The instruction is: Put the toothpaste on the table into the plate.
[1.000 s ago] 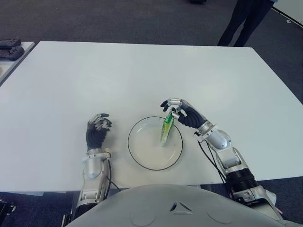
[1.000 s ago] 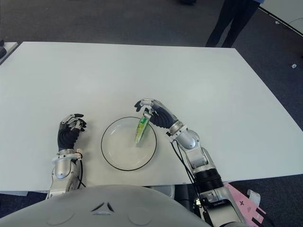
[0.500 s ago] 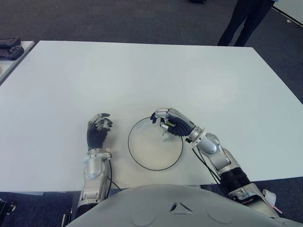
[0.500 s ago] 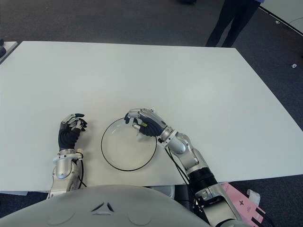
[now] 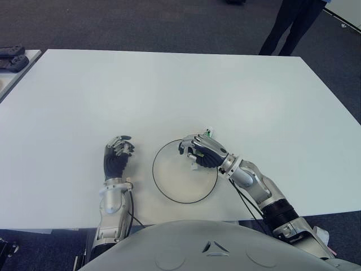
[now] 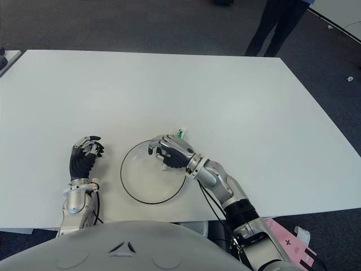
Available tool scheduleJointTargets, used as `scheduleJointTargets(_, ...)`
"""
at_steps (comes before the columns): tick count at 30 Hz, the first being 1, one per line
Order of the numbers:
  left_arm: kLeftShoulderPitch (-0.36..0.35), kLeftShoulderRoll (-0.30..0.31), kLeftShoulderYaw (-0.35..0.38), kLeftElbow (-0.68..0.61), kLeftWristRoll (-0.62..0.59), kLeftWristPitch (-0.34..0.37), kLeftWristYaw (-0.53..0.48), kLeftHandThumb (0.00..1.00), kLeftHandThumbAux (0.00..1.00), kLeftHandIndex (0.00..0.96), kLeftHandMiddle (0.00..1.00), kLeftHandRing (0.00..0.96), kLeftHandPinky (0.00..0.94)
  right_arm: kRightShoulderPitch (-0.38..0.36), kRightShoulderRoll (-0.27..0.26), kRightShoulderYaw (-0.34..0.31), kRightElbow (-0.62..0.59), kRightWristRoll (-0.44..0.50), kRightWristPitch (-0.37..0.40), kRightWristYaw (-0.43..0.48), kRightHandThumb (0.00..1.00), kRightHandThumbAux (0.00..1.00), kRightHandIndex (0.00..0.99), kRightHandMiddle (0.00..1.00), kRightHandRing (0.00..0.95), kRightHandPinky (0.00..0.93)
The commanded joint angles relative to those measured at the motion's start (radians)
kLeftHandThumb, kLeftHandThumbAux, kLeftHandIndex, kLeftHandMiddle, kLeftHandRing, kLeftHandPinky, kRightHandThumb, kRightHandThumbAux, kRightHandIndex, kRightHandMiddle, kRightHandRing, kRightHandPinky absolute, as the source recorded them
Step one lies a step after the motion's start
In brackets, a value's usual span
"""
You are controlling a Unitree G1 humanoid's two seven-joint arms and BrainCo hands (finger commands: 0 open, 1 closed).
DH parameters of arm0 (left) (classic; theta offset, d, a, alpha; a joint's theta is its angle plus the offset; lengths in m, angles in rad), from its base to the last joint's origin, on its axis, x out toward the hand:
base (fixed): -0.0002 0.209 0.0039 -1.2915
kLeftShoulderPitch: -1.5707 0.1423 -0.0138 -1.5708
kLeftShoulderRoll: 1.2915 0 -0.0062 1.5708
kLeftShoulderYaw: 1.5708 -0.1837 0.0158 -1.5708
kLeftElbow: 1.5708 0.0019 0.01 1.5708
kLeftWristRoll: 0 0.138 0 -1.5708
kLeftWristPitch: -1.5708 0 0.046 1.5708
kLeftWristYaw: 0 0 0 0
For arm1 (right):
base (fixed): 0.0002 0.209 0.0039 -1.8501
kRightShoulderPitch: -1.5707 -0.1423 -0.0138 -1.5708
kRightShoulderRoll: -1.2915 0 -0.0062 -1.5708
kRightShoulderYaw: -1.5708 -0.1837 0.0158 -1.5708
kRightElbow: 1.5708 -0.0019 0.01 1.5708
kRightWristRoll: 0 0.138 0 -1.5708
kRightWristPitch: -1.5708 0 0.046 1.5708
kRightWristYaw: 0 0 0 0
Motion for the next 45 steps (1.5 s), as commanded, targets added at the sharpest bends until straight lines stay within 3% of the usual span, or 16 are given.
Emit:
scheduleJointTargets(1,0.007,-0.004,-0.004,0.028,0.008,0.011,0.002,0.705,0.718,0.434,0.633,0.628,0.629,-0.007,-0.015,0.011,0.023,-0.017,0.026,0.002,0.847,0.675,0.424,0.559,0.891,0.882)
scheduleJointTargets(24,0.002,-0.003,0.000,0.029,0.009,0.024,0.005,0.705,0.718,0.434,0.631,0.625,0.628,-0.014,-0.027,0.010,0.004,-0.053,0.043,-0.062,0.846,0.675,0.427,0.560,0.892,0.889)
scheduleJointTargets(34,0.000,-0.002,0.001,0.027,0.013,0.027,0.005,0.706,0.718,0.434,0.632,0.626,0.625,-0.023,-0.020,-0.010,0.018,0.000,0.027,-0.073,0.844,0.677,0.420,0.559,0.886,0.877)
scheduleJointTargets(35,0.000,-0.002,0.001,0.028,0.012,0.026,0.005,0.706,0.718,0.434,0.629,0.622,0.619,-0.025,-0.019,-0.011,0.023,0.013,0.023,-0.068,0.794,0.691,0.427,0.678,0.888,0.883)
scheduleJointTargets(39,0.000,-0.002,0.001,0.030,0.010,0.022,0.003,0.705,0.718,0.434,0.623,0.617,0.612,-0.033,-0.023,-0.014,0.032,0.078,0.019,-0.026,0.727,0.709,0.435,0.825,0.873,0.871)
scheduleJointTargets(42,0.000,-0.002,0.000,0.029,0.009,0.022,0.001,0.705,0.718,0.434,0.622,0.616,0.614,-0.041,-0.036,-0.019,0.035,0.135,0.021,0.026,0.709,0.711,0.437,0.810,0.802,0.780)
scheduleJointTargets(44,0.001,-0.002,0.000,0.028,0.007,0.023,-0.001,0.705,0.718,0.434,0.621,0.615,0.609,-0.046,-0.050,-0.023,0.034,0.158,0.025,0.057,0.701,0.710,0.434,0.740,0.694,0.646)
scheduleJointTargets(45,0.001,-0.002,-0.001,0.028,0.006,0.024,-0.002,0.705,0.718,0.434,0.620,0.615,0.609,-0.049,-0.057,-0.024,0.034,0.163,0.027,0.069,0.637,0.662,0.424,0.666,0.618,0.569)
